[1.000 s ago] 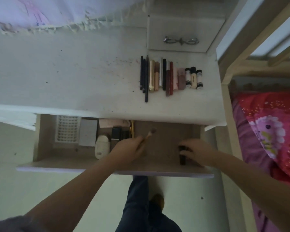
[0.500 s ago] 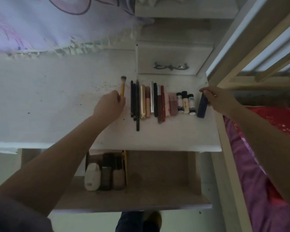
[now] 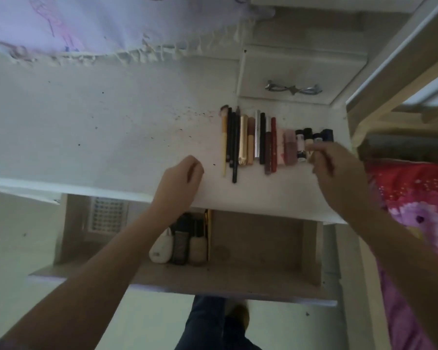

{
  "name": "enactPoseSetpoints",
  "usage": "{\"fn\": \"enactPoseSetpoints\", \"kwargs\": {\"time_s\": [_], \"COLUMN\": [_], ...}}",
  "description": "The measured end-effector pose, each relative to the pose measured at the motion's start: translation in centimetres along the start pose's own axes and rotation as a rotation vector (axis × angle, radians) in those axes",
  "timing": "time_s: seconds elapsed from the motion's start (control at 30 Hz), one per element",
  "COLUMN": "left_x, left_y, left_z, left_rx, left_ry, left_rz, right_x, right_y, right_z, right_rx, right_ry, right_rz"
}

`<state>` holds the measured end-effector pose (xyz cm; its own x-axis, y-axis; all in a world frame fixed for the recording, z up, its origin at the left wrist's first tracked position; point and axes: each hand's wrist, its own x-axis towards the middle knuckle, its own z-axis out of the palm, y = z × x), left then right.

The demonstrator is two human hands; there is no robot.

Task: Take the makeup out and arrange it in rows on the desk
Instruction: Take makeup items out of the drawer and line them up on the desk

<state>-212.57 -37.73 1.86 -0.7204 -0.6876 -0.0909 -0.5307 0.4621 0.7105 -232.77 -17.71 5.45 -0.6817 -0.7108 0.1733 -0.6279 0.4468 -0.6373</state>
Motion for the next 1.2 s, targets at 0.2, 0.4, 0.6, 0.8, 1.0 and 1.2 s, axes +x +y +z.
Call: {"fn": "enactPoseSetpoints", "kwargs": {"time_s": [0.2,0.4,0.6,0.8,1.0,1.2], "left_x": [-10.8,-7.1,-4.4,-4.3,-4.4,-3.9], "left_y": [-6.5,-7.1,-7.1,-7.3,-8.1,-5.9], "left_z": [3.9,8.9,10.9,11.1,10.3,11.6], "left_rx": [0.183,0.377,0.622,0.634,0.591,0.656], "left_ry": [-0.233,-0.282,-0.246,-0.286,-0.296,-0.319], "left_rz": [-0.165,-0.236,-0.191,-0.216,-0.276,-0.192], "right_x": [-12.3,-10.4,-10.2,-10.5,-10.3,-10.3], "right_y": [-3.8,-2.7,-1.1,-1.7,-1.4,0.6], "right_z": [11.2,20.2,21.9,22.2,23.0,21.0], "right_rx": [-0.026,-0.067,-0.187,-0.05,-0.08,-0.177], "right_ry": [-0.706,-0.649,-0.526,-0.543,-0.496,-0.486], "right_rz": [0.139,0.383,0.372,0.326,0.374,0.394]}}
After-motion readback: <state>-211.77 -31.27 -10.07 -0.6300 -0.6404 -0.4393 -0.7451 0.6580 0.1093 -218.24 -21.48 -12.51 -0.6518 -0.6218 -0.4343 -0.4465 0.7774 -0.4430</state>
